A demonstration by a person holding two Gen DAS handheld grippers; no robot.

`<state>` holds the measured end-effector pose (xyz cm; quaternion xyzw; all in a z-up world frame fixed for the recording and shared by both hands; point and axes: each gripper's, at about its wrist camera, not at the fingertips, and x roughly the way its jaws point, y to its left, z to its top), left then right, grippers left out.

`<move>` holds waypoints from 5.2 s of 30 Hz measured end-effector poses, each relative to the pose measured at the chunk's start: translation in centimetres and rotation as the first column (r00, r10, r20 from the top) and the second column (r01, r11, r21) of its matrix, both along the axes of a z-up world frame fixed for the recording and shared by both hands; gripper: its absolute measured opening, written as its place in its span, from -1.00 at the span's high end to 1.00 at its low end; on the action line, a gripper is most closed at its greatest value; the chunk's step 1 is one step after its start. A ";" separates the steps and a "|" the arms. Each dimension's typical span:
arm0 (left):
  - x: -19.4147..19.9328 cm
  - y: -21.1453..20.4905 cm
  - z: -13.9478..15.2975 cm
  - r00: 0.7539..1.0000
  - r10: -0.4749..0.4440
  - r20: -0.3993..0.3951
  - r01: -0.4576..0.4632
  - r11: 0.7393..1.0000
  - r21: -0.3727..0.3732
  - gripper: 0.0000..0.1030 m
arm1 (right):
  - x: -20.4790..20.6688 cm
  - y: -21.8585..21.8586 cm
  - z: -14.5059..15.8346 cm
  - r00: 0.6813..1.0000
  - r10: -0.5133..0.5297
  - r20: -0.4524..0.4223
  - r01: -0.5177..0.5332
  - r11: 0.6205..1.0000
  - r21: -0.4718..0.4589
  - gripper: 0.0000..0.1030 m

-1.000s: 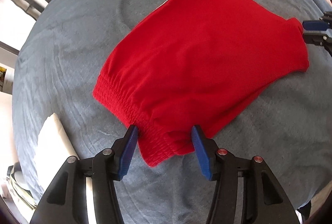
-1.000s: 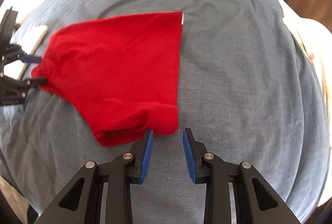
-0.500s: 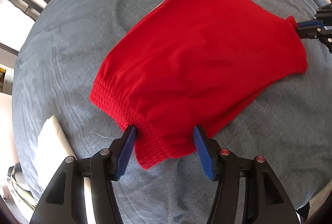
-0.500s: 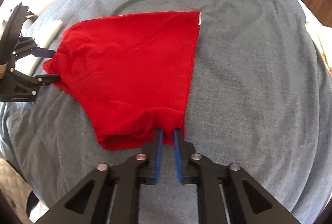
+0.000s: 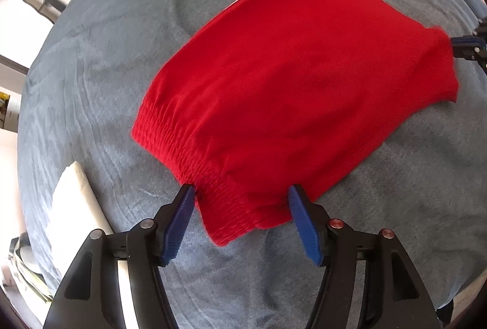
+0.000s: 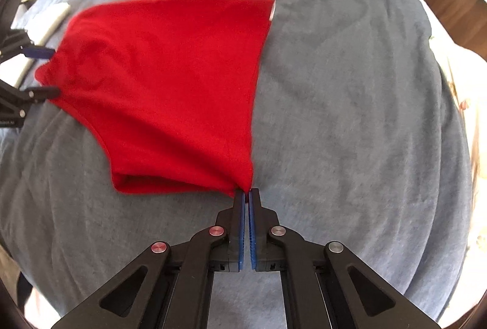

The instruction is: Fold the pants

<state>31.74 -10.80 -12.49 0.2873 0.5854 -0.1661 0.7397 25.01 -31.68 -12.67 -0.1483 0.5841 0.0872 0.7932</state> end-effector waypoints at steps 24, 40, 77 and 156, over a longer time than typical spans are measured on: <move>9.3 -8.6 8.6 0.879 -0.419 0.227 0.469 0.846 -0.253 -0.29 | -4.8 -2.0 4.0 0.722 -0.691 0.029 0.612 0.659 0.438 0.35; 15.1 -16.4 0.4 0.873 -0.467 0.137 0.486 0.854 -0.185 -0.30 | -2.7 -2.2 -0.5 0.611 -0.788 -0.071 0.732 0.530 0.428 0.35; 12.6 8.3 0.8 0.895 -0.373 -0.243 0.237 0.861 -0.449 -0.13 | 2.9 19.1 -0.2 0.715 -0.631 -0.301 0.624 0.381 0.682 0.34; 16.9 -13.9 4.3 0.903 -0.221 -0.369 0.161 0.969 -0.188 0.44 | -1.3 1.4 -0.9 0.422 -0.705 -0.570 0.602 -0.253 0.758 0.63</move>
